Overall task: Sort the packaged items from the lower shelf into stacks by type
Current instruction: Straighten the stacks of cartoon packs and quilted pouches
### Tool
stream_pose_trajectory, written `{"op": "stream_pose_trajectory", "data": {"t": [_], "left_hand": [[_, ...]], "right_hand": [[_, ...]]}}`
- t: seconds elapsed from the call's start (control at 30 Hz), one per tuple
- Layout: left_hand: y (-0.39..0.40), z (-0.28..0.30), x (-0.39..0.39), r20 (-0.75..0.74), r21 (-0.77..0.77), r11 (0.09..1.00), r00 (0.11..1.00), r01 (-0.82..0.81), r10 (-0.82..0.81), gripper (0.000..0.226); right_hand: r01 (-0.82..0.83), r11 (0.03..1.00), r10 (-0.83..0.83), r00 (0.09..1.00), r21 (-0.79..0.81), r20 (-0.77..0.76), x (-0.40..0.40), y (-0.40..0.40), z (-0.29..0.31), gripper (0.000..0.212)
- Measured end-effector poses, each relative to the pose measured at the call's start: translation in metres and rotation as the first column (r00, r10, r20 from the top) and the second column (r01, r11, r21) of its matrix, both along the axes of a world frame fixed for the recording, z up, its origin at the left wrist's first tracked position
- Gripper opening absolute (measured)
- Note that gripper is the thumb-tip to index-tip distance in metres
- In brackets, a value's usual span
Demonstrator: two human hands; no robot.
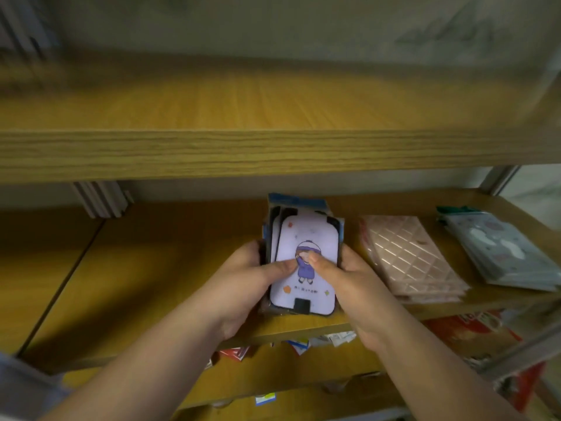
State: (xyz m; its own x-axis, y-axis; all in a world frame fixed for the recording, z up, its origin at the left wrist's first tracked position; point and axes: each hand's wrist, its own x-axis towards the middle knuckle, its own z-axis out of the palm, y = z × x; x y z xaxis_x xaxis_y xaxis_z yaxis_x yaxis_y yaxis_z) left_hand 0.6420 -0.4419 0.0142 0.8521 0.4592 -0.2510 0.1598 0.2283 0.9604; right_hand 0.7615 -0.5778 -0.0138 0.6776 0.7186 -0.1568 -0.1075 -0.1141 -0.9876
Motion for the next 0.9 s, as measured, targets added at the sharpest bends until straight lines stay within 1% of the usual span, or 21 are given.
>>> {"op": "stream_pose_trajectory", "data": {"t": [0.03, 0.1, 0.17, 0.27, 0.3, 0.37, 0.47, 0.6, 0.67, 0.73, 0.77, 0.8, 0.83, 0.87, 0.9], "left_hand": [[-0.001, -0.001, -0.003, 0.033, 0.057, 0.998, 0.999, 0.002, -0.004, 0.04], [0.001, -0.004, -0.008, 0.119, 0.183, 0.983, 0.993, -0.024, 0.002, 0.043], [0.003, -0.004, -0.011, 0.18, 0.328, 0.944, 0.983, -0.031, -0.03, 0.051], [0.0, -0.011, -0.012, 0.178, 0.562, 0.827, 0.979, -0.02, -0.097, 0.065], [-0.002, -0.015, -0.012, 0.169, 0.603, 0.798, 0.98, -0.016, -0.107, 0.068], [-0.005, -0.023, -0.012, 0.15, 0.619, 0.785, 0.983, -0.007, -0.11, 0.07], [-0.004, -0.029, -0.009, 0.148, 0.643, 0.765, 0.986, -0.035, -0.079, 0.067], [-0.002, -0.028, -0.004, 0.128, 0.68, 0.733, 0.989, -0.031, -0.077, 0.069], [0.001, -0.029, -0.003, 0.102, 0.68, 0.733, 0.992, -0.011, -0.079, 0.064], [0.003, -0.027, -0.001, 0.057, 0.727, 0.685, 0.998, -0.032, -0.014, 0.054], [0.004, -0.025, 0.0, 0.031, 0.748, 0.662, 0.999, -0.048, 0.038, 0.046], [0.006, -0.021, 0.002, 0.004, 0.735, 0.676, 0.996, -0.064, 0.09, 0.035], [0.007, -0.017, 0.005, -0.025, 0.671, 0.737, 0.99, -0.086, 0.139, 0.027], [0.008, -0.013, 0.008, -0.066, 0.572, 0.813, 0.981, -0.111, 0.181, 0.023], [0.009, -0.011, 0.01, -0.113, 0.484, 0.864, 0.969, -0.138, 0.218, 0.023]], "right_hand": [[0.002, 1.0, -0.002, 0.999, 0.001, 0.037, 0.0, 0.003, 0.002, 0.035], [0.006, 1.0, -0.009, 0.98, 0.019, 0.2, 0.0, 0.007, 0.007, 0.034], [-0.034, 0.998, 0.016, 0.943, 0.051, 0.332, -0.001, 0.008, 0.009, 0.041], [-0.115, 0.993, 0.095, 0.919, 0.03, 0.382, -0.005, 0.006, 0.001, 0.053], [-0.113, 0.994, 0.1, 0.919, 0.011, 0.382, -0.006, 0.005, -0.004, 0.053], [-0.107, 0.994, 0.106, 0.915, -0.021, 0.389, -0.006, 0.003, -0.009, 0.052], [-0.111, 0.991, 0.13, 0.895, -0.069, 0.427, -0.003, 0.001, -0.01, 0.05], [-0.073, 0.994, 0.105, 0.868, -0.084, 0.485, 0.002, 0.004, -0.008, 0.045], [-0.019, 0.996, 0.059, 0.857, -0.083, 0.511, 0.001, 0.008, -0.009, 0.044], [0.043, 0.995, 0.008, 0.849, -0.085, 0.528, 0.002, 0.012, -0.005, 0.041], [0.056, 0.994, -0.003, 0.864, -0.091, 0.504, 0.005, 0.015, -0.001, 0.038], [0.048, 0.995, -0.002, 0.898, -0.092, 0.441, 0.009, 0.019, 0.005, 0.035], [0.023, 0.996, 0.009, 0.938, -0.089, 0.347, 0.014, 0.023, 0.011, 0.033], [-0.004, 0.995, 0.029, 0.968, -0.099, 0.247, 0.017, 0.027, 0.016, 0.032], [-0.024, 0.991, 0.047, 0.984, -0.128, 0.175, 0.018, 0.032, 0.02, 0.03]]}}
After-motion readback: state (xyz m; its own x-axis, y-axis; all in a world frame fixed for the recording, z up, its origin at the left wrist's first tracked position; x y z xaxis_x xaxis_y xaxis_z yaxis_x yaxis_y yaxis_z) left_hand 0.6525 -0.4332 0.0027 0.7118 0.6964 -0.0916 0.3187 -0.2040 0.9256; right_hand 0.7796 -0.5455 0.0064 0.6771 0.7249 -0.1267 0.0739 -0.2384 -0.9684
